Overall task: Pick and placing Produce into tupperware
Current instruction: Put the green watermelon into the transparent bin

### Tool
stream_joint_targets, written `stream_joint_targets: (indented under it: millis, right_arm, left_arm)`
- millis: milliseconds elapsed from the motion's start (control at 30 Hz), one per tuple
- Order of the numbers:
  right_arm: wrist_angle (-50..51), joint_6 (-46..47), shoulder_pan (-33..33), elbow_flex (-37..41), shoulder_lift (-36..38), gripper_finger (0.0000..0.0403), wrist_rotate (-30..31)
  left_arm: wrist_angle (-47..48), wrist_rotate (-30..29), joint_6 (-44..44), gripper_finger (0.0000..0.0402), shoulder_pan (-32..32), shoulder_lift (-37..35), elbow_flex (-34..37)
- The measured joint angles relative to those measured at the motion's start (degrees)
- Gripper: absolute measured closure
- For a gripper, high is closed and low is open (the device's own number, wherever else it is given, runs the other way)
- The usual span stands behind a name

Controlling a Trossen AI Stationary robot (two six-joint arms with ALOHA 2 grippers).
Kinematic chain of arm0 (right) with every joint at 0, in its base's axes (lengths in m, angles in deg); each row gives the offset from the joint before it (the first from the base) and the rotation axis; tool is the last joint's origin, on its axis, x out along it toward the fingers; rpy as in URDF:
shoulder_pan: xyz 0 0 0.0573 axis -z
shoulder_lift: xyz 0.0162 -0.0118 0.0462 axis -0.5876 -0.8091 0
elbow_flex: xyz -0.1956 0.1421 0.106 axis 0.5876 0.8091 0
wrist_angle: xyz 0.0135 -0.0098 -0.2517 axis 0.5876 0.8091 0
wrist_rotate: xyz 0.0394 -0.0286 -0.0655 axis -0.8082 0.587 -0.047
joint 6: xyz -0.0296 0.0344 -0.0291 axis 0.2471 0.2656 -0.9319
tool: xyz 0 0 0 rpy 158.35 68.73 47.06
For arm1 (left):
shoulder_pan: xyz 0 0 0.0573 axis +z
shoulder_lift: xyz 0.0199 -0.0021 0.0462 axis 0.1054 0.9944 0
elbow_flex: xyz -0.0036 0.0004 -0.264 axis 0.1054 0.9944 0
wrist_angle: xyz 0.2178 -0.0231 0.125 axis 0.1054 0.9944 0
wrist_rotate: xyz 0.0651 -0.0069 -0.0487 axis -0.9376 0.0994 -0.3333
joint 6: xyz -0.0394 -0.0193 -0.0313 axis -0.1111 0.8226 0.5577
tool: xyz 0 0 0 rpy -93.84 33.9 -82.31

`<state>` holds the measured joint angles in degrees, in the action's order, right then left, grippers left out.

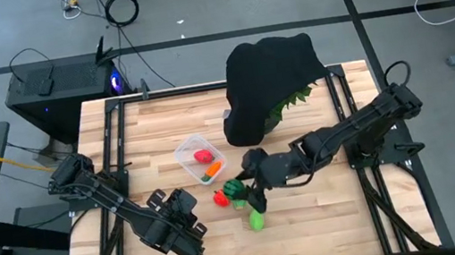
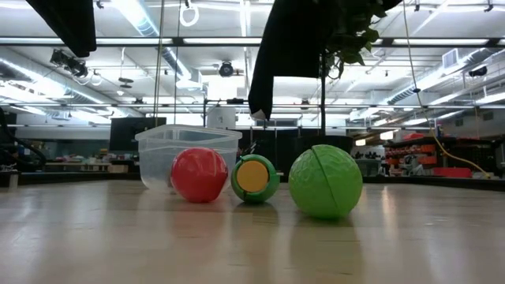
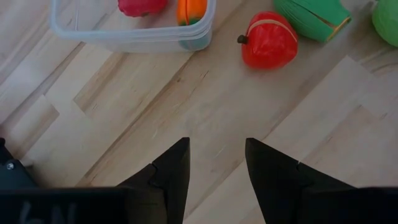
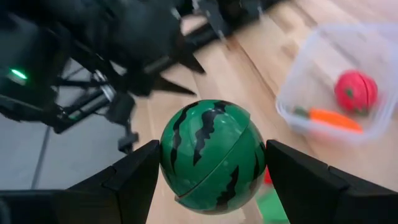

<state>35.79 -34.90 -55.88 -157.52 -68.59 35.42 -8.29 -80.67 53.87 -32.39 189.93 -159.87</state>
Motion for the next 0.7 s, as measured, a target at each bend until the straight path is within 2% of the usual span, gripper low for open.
stream_joint_targets:
  millis: [433,700]
  right_arm:
    - [-0.12,-11.11,1.31,-9.56,-0.06,0.0118,0.00]
    - [-2.38,-12.68,3.53,-10.36,-5.67,0.0118,-1.71]
  left_arm:
    - [0.85,0.00,-0.95,0.0239,-0.02,0.00,0.00]
    - [1.25,0.15,-1.05,0.0239,0.00,-0.02,0.00]
